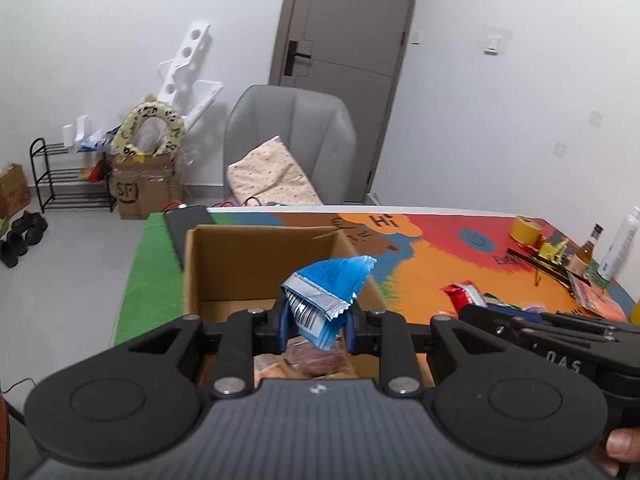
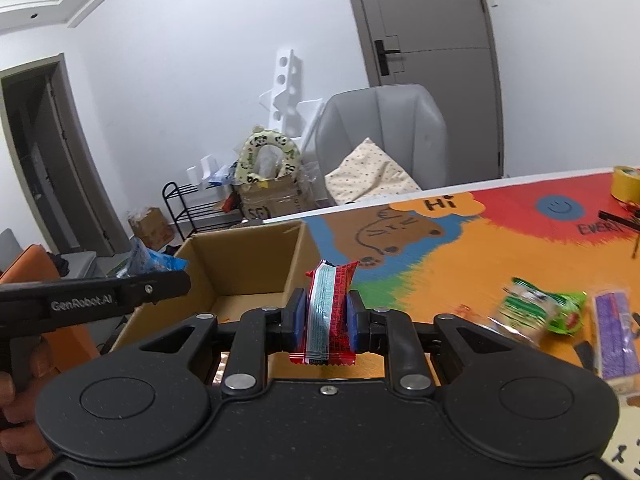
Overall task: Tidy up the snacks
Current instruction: 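Open the left tool over the box while the right tool releases the red stick inside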
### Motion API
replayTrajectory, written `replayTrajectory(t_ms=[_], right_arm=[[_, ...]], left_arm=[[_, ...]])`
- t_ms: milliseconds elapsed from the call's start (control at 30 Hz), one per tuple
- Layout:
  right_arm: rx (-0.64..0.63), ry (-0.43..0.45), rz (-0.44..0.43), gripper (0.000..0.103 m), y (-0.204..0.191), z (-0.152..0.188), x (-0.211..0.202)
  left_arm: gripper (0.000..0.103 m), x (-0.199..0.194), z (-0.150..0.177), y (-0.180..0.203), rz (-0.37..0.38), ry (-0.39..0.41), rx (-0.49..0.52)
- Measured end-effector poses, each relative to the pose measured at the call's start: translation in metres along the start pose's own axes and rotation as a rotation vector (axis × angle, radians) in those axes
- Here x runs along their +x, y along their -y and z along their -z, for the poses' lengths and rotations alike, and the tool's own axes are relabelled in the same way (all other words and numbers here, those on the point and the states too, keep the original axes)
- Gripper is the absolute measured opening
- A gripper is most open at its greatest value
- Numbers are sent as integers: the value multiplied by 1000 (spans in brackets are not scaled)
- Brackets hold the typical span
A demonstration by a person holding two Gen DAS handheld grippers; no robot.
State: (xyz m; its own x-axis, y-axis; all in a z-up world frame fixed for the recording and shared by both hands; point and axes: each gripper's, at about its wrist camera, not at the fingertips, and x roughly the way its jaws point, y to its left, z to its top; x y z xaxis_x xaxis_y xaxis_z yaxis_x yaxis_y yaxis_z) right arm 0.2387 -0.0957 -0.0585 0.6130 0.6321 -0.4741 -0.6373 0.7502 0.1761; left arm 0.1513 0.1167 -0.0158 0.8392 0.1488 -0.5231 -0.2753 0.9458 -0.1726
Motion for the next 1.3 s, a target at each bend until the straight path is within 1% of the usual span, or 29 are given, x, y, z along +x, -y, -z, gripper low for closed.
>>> replayTrajectory(t_ms=[167, 267, 400, 467, 500, 533, 567, 600, 633, 700, 800, 900, 933, 1033, 1167, 1300], right_arm=[[-28, -7, -19, 20, -17, -6, 10], [-41, -18, -35, 20, -28, -10, 18], [-53, -22, -56, 20, -38, -13, 26], [-50, -26, -68, 20, -42, -15, 29], [-56, -23, -72, 26, -44, -16, 30], [-60, -18, -71, 33, -45, -17, 30], [-60, -13, -61, 38, -46, -17, 29], [-55, -13, -50, 44, -45, -17, 29], [-42, -13, -45, 44, -43, -17, 28], [-23, -17, -37, 44, -37, -16, 26], [-16, -18, -20, 44, -31, -13, 20], [0, -29, -3, 44, -23, -8, 14], [8, -32, 5, 44, -20, -6, 13], [44, -42, 31, 44, -8, -1, 8], [74, -48, 59, 44, 5, 6, 1], [96, -53, 79, 51, 17, 10, -8]], left_arm=[[26, 9, 3, -13, -21, -31, -19], [32, 12, 5, -17, -31, -51, -5], [46, 10, 4, -26, -25, -39, -27], [48, 8, 3, -31, -34, -31, -42], [49, 8, 3, -34, -37, -30, -48], [50, 7, 3, -35, -39, -31, -55], [50, 7, 3, -37, -41, -31, -62], [54, 6, 3, -38, -43, -32, -67], [59, 6, 3, -39, -44, -31, -69], [65, 5, 3, -38, -42, -28, -73], [76, 5, 5, -36, -37, -31, -76], [80, 6, 7, -31, -31, -45, -75], [84, 5, 8, -30, -32, -48, -73], [87, 3, 10, -22, -17, -44, -55], [88, 4, 13, -11, 13, -61, -36], [88, 6, 14, -1, 26, -71, -24]])
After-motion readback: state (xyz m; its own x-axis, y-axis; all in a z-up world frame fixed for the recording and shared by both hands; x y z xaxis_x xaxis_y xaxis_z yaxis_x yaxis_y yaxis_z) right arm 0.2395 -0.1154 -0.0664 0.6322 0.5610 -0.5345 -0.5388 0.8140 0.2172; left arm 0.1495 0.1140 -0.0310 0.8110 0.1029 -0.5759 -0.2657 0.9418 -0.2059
